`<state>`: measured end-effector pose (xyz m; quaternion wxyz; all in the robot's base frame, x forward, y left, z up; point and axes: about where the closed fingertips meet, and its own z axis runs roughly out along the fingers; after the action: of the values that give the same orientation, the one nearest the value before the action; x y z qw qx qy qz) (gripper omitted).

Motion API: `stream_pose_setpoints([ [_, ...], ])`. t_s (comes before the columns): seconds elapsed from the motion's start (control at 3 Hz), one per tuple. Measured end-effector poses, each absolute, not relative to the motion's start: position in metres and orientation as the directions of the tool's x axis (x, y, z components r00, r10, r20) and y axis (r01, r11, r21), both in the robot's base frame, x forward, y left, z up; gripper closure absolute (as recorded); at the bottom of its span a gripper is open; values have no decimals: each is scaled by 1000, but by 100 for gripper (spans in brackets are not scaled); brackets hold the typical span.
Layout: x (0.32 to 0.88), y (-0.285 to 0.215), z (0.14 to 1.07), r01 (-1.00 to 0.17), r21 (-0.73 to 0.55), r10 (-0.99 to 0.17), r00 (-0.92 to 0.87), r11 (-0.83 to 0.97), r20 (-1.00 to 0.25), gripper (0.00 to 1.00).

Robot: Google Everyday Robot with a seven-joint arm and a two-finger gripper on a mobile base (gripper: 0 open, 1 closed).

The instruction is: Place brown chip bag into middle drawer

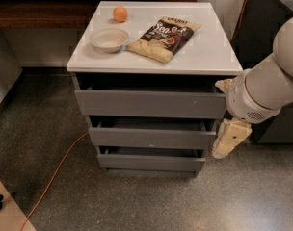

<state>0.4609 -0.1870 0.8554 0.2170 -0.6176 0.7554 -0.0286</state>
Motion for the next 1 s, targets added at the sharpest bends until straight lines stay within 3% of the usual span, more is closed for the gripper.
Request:
stream_pose_setpoints([
  [1.0,520,-170,693,-925,-200,-869,-206,323,-451,0],
])
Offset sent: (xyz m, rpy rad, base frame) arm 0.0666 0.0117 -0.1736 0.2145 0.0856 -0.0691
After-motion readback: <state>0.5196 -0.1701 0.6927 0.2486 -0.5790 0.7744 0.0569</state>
